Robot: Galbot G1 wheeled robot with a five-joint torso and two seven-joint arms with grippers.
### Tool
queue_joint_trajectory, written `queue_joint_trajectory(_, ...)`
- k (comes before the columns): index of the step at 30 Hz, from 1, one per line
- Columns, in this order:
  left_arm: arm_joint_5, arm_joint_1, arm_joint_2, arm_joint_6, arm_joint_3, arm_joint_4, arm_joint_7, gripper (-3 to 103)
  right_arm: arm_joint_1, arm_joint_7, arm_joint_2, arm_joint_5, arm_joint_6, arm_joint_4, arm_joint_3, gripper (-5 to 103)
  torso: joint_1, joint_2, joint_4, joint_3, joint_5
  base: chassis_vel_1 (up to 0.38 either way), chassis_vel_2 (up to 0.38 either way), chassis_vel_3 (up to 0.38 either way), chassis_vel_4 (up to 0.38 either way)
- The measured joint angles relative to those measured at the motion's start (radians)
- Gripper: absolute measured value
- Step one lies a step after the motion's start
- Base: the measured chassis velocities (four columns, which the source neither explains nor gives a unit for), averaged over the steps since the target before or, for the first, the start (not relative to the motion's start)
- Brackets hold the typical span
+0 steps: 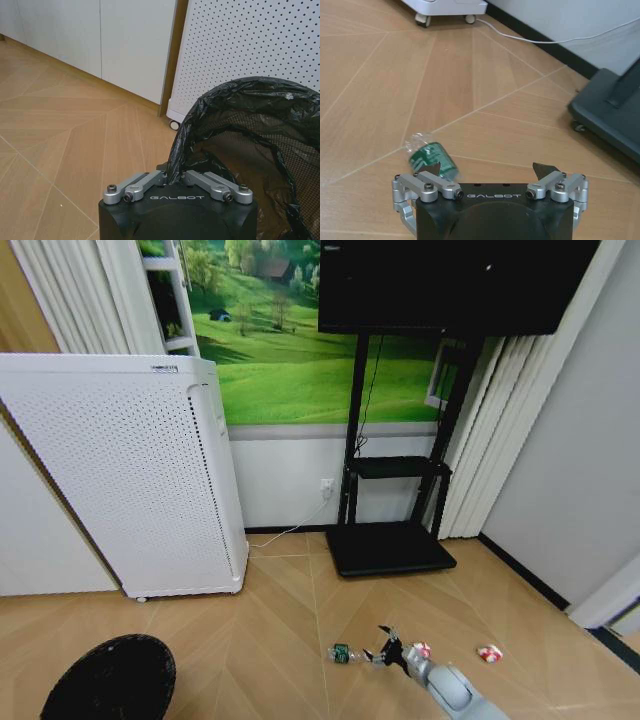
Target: Pick up the trash bin and place the garbage on the floor into it.
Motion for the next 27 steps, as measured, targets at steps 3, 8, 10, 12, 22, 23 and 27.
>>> queue_joint_trajectory(3,0.004,0.009,-0.005,0.0,-0.001,-0.007,-0.003,2,0.043,-0.008,0.031,0.0,0.017,-0.054,-0.053,100,0.0,0.0,0.0003,0.0,-0.0003,0.0,0.0,0.0,0.0)
queue_joint_trajectory(8,0.007,0.014,-0.011,-0.003,-0.002,-0.01,-0.014,2,0.092,-0.043,0.075,0.002,0.043,-0.121,-0.118,100,0.0,0.0,0.0002,0.0,-0.0008,0.0,0.0,0.0,0.0)
queue_joint_trajectory(10,0.008,0.013,-0.014,-0.003,-0.002,-0.011,-0.018,2,0.101,-0.048,0.086,-0.001,0.048,-0.142,-0.129,100,0.0,0.0,0.0002,0.0,-0.0003,0.0,0.0,0.0,0.0)
queue_joint_trajectory(12,0.009,0.011,-0.019,-0.003,0.0,-0.015,-0.019,2,0.119,-0.055,0.117,-0.008,0.063,-0.187,-0.141,100,0.0,0.0,-0.0001,0.0,-0.0002,0.0,0.0,0.0,0.0)
queue_joint_trajectory(22,0.0,0.009,-0.023,-0.015,0.001,-0.015,-0.018,2,0.214,-0.055,0.231,-0.041,0.112,-0.395,-0.15,100,0.0,0.0,0.0002,0.0,-0.0004,0.0,0.0,0.0,0.0)
queue_joint_trajectory(23,-0.001,0.007,-0.023,-0.015,0.002,-0.015,-0.018,2,0.22,-0.055,0.234,-0.045,0.114,-0.407,-0.15,100,0.0,0.0,0.0001,0.0,-0.0003,0.0,0.0,0.0,0.0)
queue_joint_trajectory(27,-0.003,-0.001,-0.018,-0.016,0.006,-0.013,-0.018,2,0.238,-0.055,0.238,-0.046,0.119,-0.453,-0.147,100,0.0,0.0,0.0001,0.0,-0.0002,0.0,0.0,0.0,0.0)
